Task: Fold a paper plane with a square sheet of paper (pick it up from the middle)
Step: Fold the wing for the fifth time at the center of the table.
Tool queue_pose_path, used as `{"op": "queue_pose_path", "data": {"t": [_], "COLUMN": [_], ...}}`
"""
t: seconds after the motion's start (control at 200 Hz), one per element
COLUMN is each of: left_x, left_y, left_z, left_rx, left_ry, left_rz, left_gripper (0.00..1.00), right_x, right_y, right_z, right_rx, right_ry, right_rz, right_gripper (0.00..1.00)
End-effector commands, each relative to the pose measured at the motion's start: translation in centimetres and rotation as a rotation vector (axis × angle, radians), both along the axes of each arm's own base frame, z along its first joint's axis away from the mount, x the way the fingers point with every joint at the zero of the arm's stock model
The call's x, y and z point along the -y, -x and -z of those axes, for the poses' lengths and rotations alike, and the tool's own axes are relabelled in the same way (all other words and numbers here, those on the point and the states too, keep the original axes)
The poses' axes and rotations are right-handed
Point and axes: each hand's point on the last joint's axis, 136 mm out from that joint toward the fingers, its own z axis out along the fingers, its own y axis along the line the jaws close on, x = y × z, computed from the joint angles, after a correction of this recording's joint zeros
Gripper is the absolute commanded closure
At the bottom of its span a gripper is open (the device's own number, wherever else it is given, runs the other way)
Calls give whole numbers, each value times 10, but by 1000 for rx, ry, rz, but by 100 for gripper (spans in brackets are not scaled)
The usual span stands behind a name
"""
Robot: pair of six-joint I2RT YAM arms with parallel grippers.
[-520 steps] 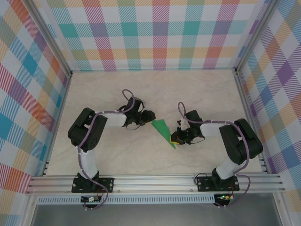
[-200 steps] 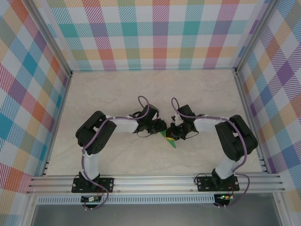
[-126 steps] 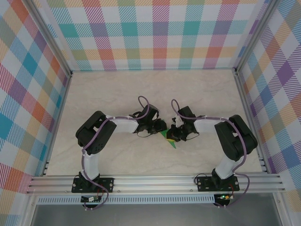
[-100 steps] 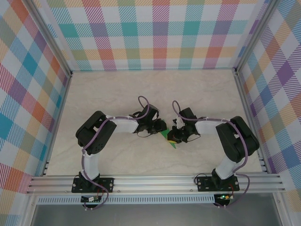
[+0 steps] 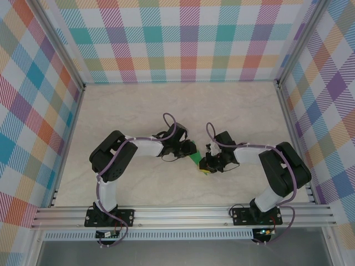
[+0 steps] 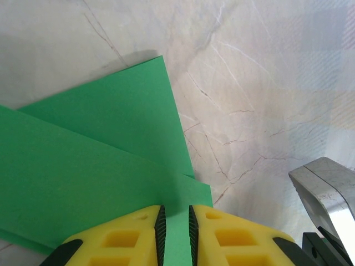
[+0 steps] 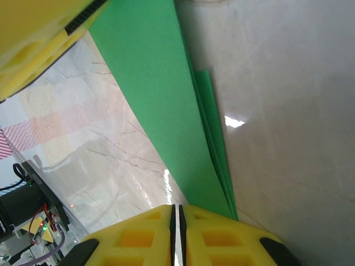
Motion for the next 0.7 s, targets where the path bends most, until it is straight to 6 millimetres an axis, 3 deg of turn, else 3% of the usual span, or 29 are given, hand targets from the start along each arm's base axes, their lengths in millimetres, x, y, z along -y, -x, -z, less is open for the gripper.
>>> {"op": "queue_pose_path", "data": {"t": [0.0,0.185,0.5,0.695], "left_x": [-21,-21,-20,-18], "left_y": [8,9,7,5], "left_z": [36,37,30,24], "left_rx": [-51,-52,-39,-32], "left_ry": [-111,-114,-112,-98], "left_rz": [-9,-8,-3,0], "left_gripper": [79,79,79,79], "right_x": [21,24,48,47], "right_y": [31,36,41,41], "right_z": [17,14,19,17], "right_rx": [-123,-137,-109,-102], "right_ry": [52,17,164,150], "right_rz": [16,36,59,55], "right_gripper": [86,85,88,88]}}
